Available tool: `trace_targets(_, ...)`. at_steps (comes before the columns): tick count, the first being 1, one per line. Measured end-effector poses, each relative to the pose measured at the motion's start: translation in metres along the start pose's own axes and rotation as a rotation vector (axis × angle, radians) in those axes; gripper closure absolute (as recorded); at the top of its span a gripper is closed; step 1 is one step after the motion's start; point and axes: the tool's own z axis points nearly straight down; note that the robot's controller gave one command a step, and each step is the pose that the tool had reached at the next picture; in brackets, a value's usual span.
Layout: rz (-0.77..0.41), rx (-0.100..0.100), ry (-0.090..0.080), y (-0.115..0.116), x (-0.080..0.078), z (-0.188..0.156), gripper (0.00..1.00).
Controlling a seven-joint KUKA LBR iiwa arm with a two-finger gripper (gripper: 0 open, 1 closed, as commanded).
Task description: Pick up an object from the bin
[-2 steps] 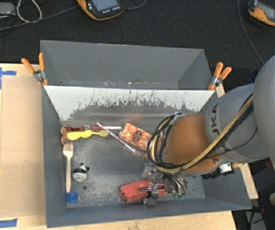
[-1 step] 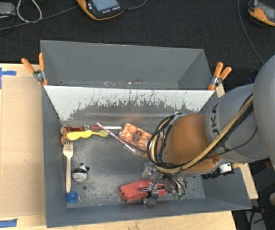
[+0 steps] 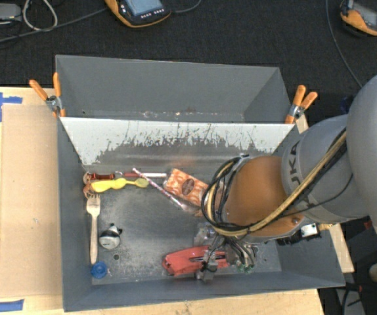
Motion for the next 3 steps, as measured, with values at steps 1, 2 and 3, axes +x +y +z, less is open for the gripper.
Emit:
trace_targets(1,0.0,0.0,0.0,0.0,0.0,0.0,1.0)
trace_targets(2,0.0,0.0,0.0,0.0,0.0,0.0,1.0)
trace_targets(3,0.001,0.0,0.0,0.0,0.0,0.0,1.0)
